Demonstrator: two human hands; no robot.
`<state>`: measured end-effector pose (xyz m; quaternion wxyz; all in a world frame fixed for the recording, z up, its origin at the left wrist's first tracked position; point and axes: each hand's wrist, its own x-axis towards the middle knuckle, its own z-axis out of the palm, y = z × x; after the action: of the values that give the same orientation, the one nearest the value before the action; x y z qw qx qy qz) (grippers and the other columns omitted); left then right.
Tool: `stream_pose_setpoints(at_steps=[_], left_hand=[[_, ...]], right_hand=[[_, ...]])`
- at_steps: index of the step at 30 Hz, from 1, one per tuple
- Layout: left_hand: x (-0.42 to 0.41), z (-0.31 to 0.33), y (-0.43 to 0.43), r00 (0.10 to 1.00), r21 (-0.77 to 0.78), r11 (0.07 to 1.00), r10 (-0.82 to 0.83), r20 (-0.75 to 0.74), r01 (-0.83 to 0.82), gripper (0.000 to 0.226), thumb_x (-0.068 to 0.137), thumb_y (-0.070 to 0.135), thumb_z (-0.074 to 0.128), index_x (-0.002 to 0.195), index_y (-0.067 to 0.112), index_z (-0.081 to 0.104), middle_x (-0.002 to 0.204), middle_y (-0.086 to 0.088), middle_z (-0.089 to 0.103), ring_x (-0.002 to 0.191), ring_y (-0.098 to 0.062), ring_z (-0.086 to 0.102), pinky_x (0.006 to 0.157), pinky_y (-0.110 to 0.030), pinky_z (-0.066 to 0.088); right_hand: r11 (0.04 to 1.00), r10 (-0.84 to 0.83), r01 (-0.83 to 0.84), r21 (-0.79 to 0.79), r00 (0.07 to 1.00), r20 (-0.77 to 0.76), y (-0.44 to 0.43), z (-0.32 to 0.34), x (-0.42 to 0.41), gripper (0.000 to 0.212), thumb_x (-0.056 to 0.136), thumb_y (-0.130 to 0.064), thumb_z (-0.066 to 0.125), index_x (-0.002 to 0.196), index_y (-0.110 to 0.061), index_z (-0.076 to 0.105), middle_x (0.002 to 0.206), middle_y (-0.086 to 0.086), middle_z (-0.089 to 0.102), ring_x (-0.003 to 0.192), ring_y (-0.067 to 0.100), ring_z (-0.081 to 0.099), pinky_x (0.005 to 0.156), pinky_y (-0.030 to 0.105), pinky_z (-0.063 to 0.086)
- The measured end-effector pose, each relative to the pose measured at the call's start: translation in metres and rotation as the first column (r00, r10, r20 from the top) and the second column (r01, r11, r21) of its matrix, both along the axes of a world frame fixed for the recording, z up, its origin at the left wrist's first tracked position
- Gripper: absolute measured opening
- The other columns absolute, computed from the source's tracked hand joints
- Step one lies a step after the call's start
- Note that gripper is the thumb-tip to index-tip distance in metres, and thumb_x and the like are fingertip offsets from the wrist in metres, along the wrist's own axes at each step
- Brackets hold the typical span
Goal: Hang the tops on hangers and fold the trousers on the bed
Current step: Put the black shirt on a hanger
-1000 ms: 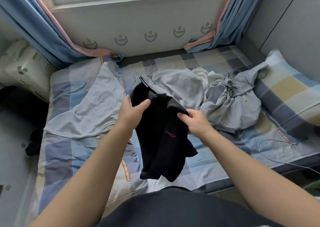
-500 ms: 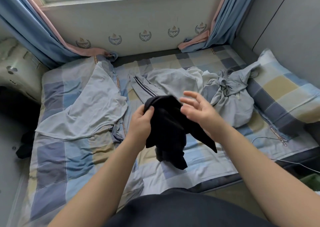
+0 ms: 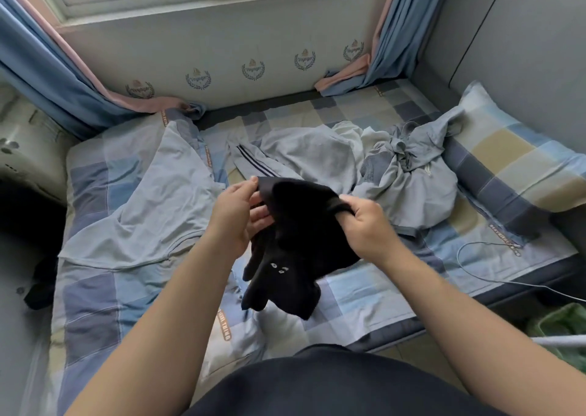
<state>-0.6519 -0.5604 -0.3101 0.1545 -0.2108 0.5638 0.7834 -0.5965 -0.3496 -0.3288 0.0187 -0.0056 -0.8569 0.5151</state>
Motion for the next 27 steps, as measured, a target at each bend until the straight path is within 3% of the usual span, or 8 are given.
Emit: stream_pose_setpoints(at_steps=[5, 9, 15, 17, 19, 20, 23, 27], left_hand=[[0.019, -0.001, 0.000, 0.951, -0.124, 0.966, -0.246, -0.188, 0.226, 0.022, 0.099, 0.017, 0.063, 0.121, 0.016, 0.062, 0.102, -0.002, 0.073, 0.085, -0.018, 0.068, 0.071, -0.031, 0.055], [0.042, -0.007, 0.014, 0.847, -0.203, 0.888, -0.456, -0.274, 0.412, 0.040, 0.092, -0.003, 0.066, 0.130, 0.006, 0.056, 0.099, 0.002, 0.070, 0.082, -0.006, 0.068, 0.068, -0.017, 0.051], [0.038, -0.009, 0.020, 0.689, -0.473, 0.785, -0.598, -0.410, 0.400, 0.098, 0.078, 0.005, 0.084, 0.155, 0.031, 0.028, 0.137, 0.018, 0.054, 0.127, 0.002, 0.053, 0.103, -0.020, 0.046], [0.032, -0.008, 0.026, 0.681, -0.504, 0.781, -0.596, -0.426, 0.369, 0.072, 0.082, 0.013, 0.080, 0.142, 0.035, 0.048, 0.125, 0.018, 0.063, 0.118, 0.000, 0.060, 0.102, -0.027, 0.047], [0.032, -0.003, 0.030, 0.729, -0.403, 0.851, -0.506, -0.460, 0.337, 0.026, 0.088, 0.018, 0.066, 0.110, 0.030, 0.070, 0.102, 0.011, 0.073, 0.099, -0.009, 0.068, 0.094, -0.035, 0.051], [0.029, -0.001, 0.031, 0.760, -0.354, 0.893, -0.430, -0.487, 0.278, 0.019, 0.090, 0.018, 0.060, 0.101, 0.026, 0.073, 0.097, 0.005, 0.074, 0.095, -0.013, 0.068, 0.092, -0.036, 0.052], [0.019, 0.014, 0.023, 0.815, -0.300, 0.953, -0.210, -0.540, 0.047, 0.027, 0.091, 0.010, 0.054, 0.090, 0.024, 0.077, 0.112, -0.015, 0.069, 0.105, -0.024, 0.065, 0.097, -0.033, 0.051], [0.009, 0.045, 0.007, 0.755, -0.286, 0.958, -0.161, -0.636, -0.037, 0.032, 0.081, 0.004, 0.052, 0.084, 0.024, 0.077, 0.101, 0.005, 0.073, 0.099, -0.007, 0.066, 0.086, -0.018, 0.049]], right_hand=[[0.994, 0.068, -0.067, 0.087, 0.998, -0.002, -0.001, 0.037, -0.017, 0.024, 0.090, -0.018, 0.055, 0.067, -0.011, 0.059, 0.057, -0.004, 0.050, 0.056, 0.009, 0.045, 0.057, 0.035, 0.041], [0.997, 0.003, 0.000, -0.074, 0.999, 0.044, -0.004, 0.053, -0.023, 0.031, 0.096, -0.006, 0.054, 0.067, 0.004, 0.049, 0.057, 0.003, 0.040, 0.051, 0.011, 0.035, 0.046, 0.028, 0.028], [0.991, 0.031, -0.007, -0.136, 0.984, 0.176, 0.009, 0.073, -0.024, 0.037, 0.100, -0.018, 0.053, 0.087, 0.016, 0.052, 0.069, 0.011, 0.050, 0.062, 0.024, 0.044, 0.055, 0.035, 0.032], [0.982, 0.010, 0.025, -0.189, 0.983, 0.183, 0.010, 0.082, -0.021, 0.037, 0.101, -0.018, 0.055, 0.083, 0.014, 0.054, 0.068, 0.011, 0.051, 0.059, 0.023, 0.045, 0.051, 0.032, 0.034], [0.971, -0.014, 0.058, -0.231, 0.982, 0.187, 0.013, 0.094, -0.017, 0.040, 0.101, -0.023, 0.058, 0.087, 0.014, 0.057, 0.069, 0.012, 0.050, 0.057, 0.023, 0.044, 0.052, 0.030, 0.033], [0.971, -0.025, 0.069, -0.230, 0.981, 0.191, 0.015, 0.099, -0.014, 0.042, 0.101, -0.027, 0.060, 0.093, 0.015, 0.059, 0.070, 0.012, 0.050, 0.057, 0.025, 0.044, 0.053, 0.031, 0.034], [0.987, -0.081, 0.106, -0.124, 0.978, 0.193, 0.024, 0.113, 0.004, 0.041, 0.096, -0.032, 0.067, 0.097, 0.009, 0.066, 0.069, 0.012, 0.052, 0.059, 0.026, 0.046, 0.053, 0.030, 0.035], [0.994, -0.092, 0.082, 0.066, 0.983, 0.157, 0.021, 0.119, 0.038, 0.025, 0.089, -0.028, 0.076, 0.084, -0.004, 0.071, 0.063, 0.001, 0.057, 0.055, 0.014, 0.053, 0.054, 0.026, 0.043]])
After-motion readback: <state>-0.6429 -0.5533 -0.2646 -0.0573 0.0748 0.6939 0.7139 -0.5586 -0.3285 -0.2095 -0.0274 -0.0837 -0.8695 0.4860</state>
